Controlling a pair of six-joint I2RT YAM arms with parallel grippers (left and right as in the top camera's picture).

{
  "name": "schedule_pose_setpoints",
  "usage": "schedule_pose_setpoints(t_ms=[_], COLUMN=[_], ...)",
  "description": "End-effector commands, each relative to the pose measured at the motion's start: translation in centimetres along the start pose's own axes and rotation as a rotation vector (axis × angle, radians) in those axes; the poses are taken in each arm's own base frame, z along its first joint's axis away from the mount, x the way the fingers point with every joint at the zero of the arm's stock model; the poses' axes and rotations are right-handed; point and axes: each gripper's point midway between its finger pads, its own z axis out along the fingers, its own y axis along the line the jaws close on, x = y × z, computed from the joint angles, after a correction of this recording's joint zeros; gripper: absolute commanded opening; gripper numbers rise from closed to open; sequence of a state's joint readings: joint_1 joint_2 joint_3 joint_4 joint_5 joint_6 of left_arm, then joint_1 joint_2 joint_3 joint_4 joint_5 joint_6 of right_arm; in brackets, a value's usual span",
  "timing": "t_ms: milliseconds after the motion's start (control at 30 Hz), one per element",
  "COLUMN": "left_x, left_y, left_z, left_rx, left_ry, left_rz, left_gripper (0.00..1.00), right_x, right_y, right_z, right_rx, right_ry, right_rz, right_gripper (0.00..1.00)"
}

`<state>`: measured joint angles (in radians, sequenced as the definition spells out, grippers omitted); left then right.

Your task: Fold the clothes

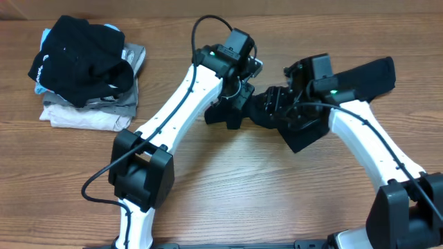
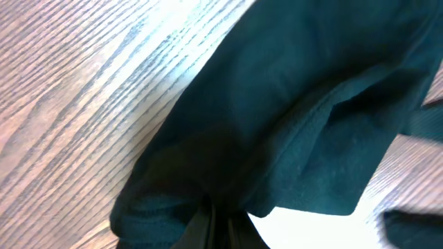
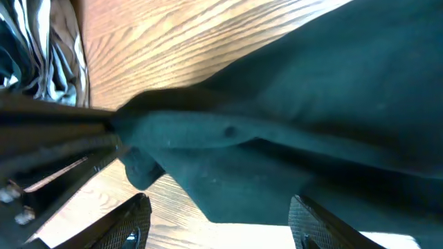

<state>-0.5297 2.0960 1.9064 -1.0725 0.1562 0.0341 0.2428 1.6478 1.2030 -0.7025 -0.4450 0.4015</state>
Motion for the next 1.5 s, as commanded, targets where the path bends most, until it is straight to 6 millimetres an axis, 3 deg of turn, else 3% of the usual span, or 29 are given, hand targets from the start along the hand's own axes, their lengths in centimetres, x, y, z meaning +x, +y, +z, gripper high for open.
schedule_pose_setpoints(t_ms=[0,267,633,733,833,900,1167,1467], left_x=[-1.2,-1.4,-1.4,-1.4,-1.5,-1.5,-2.0,-2.0], left_y=[-0.2,-0.3,-0.8,-0.8,-0.9,-0.9,0.8,3.8], left_z=[-1.6,-1.9,-1.9,-1.9,-1.9,-2.0,-2.3,-2.8], left_rx=[0.079,0.141,0.167,0.167,0.173,0.174,0.179,0.158], left_ry=[-0.053,-0.063,-0.066,-0.066,-0.067,-0.07,-0.097,-0.114], left_rz=[-0.062,-0.079,-0.078,-0.078,-0.077,-0.077,-0.117,-0.177], left_gripper=[0.04,0.04,0.04,0.05,0.05,0.06,0.17,0.16], right_x=[0.2,-0.9,0.2,0.3,0.4,0.6,1.8,5.0], right_y=[-0.3,-0.7,-0.9,-0.4,0.3,0.7,0.6,0.0], right_z=[0.7,2.0,3.9,4.0,4.2,4.3,4.5,4.5], right_rx=[0.022,-0.004,-0.03,-0.038,-0.051,-0.058,-0.065,-0.07], right_ry=[-0.012,-0.096,-0.123,-0.126,-0.128,-0.125,-0.075,0.068], right_rz=[0.004,-0.045,-0.16,-0.174,-0.192,-0.201,-0.157,-0.069], right_gripper=[0.68,0.66,0.74,0.57,0.18,0.04,0.04,0.04])
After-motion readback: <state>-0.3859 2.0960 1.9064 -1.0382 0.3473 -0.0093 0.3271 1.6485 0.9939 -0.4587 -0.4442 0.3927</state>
